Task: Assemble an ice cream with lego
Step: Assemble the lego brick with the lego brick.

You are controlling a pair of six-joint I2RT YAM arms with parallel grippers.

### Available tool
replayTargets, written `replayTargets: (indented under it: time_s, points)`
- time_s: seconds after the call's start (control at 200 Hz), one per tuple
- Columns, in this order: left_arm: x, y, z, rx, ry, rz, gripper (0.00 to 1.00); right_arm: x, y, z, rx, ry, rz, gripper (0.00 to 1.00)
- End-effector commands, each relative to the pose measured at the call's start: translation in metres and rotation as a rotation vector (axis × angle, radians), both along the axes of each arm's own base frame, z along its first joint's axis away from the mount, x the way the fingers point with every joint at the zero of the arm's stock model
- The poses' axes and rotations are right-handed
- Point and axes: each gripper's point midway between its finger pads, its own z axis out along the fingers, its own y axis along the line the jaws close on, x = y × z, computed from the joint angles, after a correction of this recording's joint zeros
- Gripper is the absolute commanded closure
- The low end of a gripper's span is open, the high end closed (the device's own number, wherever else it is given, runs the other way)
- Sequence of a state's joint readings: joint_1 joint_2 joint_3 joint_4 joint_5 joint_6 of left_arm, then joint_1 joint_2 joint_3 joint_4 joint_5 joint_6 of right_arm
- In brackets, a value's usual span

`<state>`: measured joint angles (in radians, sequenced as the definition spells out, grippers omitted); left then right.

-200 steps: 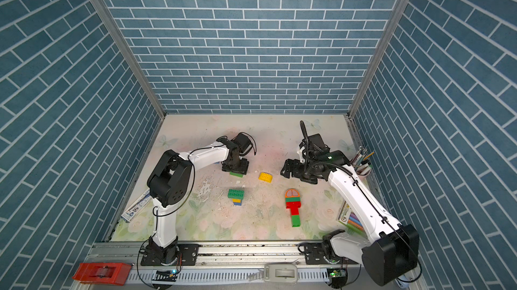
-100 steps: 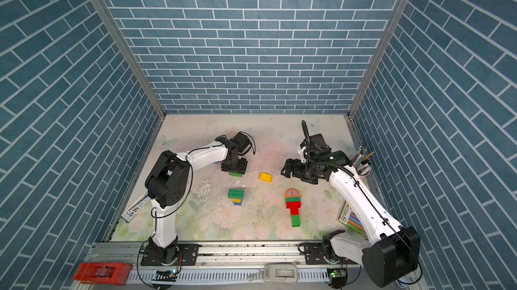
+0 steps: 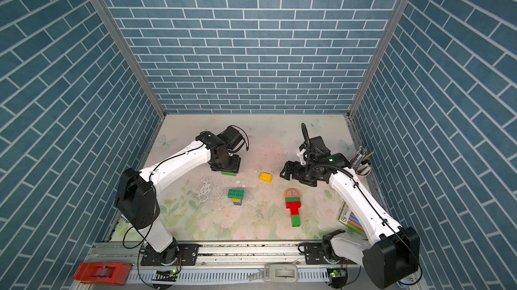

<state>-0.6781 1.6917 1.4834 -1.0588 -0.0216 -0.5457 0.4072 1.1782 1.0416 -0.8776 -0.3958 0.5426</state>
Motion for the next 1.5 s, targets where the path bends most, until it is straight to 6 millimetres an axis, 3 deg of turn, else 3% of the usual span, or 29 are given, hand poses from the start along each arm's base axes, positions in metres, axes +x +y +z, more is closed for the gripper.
replayTargets:
  time_s: [0.0, 0.205, 0.405, 0.95, 1.495]
  points:
    - [-0.035, 0.014, 0.009, 0.040, 0.060, 0.032, 0.55, -0.001, 0.003, 0.002, 0.037, -0.009, 0.001, 0.07]
    - [-0.069, 0.004, 0.026, 0.027, 0.062, 0.020, 0.55, -0.002, 0.006, -0.004, 0.057, 0.000, -0.005, 0.07]
    - [-0.089, -0.013, 0.023, 0.014, 0.069, 0.002, 0.55, -0.001, 0.008, -0.004, 0.064, 0.001, -0.003, 0.07]
    - [-0.083, -0.026, -0.007, 0.019, 0.062, 0.039, 0.55, -0.004, 0.006, -0.002, 0.061, -0.002, -0.005, 0.08]
    - [-0.082, -0.030, -0.018, 0.029, 0.081, 0.032, 0.55, -0.004, 0.005, -0.001, 0.062, -0.002, -0.010, 0.08]
